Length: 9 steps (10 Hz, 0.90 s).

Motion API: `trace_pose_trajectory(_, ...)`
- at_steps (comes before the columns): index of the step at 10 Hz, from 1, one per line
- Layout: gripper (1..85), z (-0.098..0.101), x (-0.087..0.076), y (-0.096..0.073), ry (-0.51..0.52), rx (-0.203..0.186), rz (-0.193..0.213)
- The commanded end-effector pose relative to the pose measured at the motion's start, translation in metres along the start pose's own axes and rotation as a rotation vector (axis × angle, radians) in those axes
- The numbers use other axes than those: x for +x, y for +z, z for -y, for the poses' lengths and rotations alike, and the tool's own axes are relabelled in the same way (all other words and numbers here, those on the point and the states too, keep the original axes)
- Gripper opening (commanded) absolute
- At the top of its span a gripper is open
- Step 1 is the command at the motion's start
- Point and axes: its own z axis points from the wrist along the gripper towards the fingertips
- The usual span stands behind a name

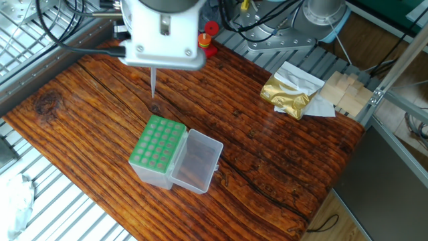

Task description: Insert a large pipette tip into the holder for large pipette tips

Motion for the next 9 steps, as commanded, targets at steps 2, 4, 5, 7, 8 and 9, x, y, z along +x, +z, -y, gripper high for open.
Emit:
trace_pose_trajectory(2, 1.0, -0.001, -0.005, 0.011, 0.002, 0.031, 0.014)
trace_pose_trajectory(4, 1.0, -0.001, -0.010, 0.011, 0.019, 0.031, 0.032)
trace_pose_trajectory(5, 1.0, 0.000, -0.011, 0.011, 0.031, 0.035, 0.036)
trace_pose_trajectory(7, 1.0, 0.005, -0.007, 0.011, 0.031, 0.055, 0.022)
trace_pose_trajectory(8, 1.0, 0.008, -0.005, 0.011, 0.032, 0.066, 0.016)
trace_pose_trajectory(9, 1.0, 0.016, -0.002, 0.010, 0.021, 0.096, 0.004)
